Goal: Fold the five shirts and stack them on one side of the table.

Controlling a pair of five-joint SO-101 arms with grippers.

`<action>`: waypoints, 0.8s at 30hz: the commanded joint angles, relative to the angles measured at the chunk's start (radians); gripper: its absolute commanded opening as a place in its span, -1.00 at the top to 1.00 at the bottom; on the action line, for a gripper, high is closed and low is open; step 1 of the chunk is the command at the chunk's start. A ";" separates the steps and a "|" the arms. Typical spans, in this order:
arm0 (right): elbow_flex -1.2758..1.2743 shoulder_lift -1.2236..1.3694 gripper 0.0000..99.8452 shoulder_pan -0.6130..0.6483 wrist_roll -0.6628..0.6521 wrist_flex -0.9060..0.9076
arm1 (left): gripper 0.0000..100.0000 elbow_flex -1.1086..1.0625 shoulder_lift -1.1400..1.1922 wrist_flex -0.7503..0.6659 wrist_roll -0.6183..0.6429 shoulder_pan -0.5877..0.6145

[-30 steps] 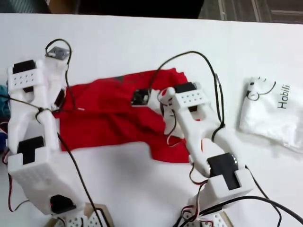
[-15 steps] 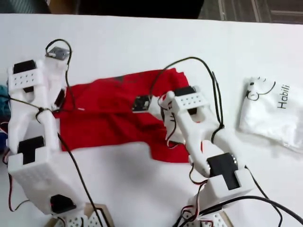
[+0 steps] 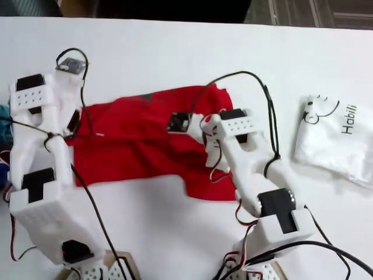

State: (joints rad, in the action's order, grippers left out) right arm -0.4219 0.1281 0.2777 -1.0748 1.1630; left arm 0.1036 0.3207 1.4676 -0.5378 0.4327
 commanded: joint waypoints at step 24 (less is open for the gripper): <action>0.051 0.139 0.98 -0.016 0.009 -0.139 | 0.95 0.004 -0.068 -0.003 -0.003 -0.009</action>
State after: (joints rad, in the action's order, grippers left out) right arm -0.3959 0.2232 0.2578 -1.0748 1.0265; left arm 0.1036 0.3207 1.4676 -0.5378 0.4327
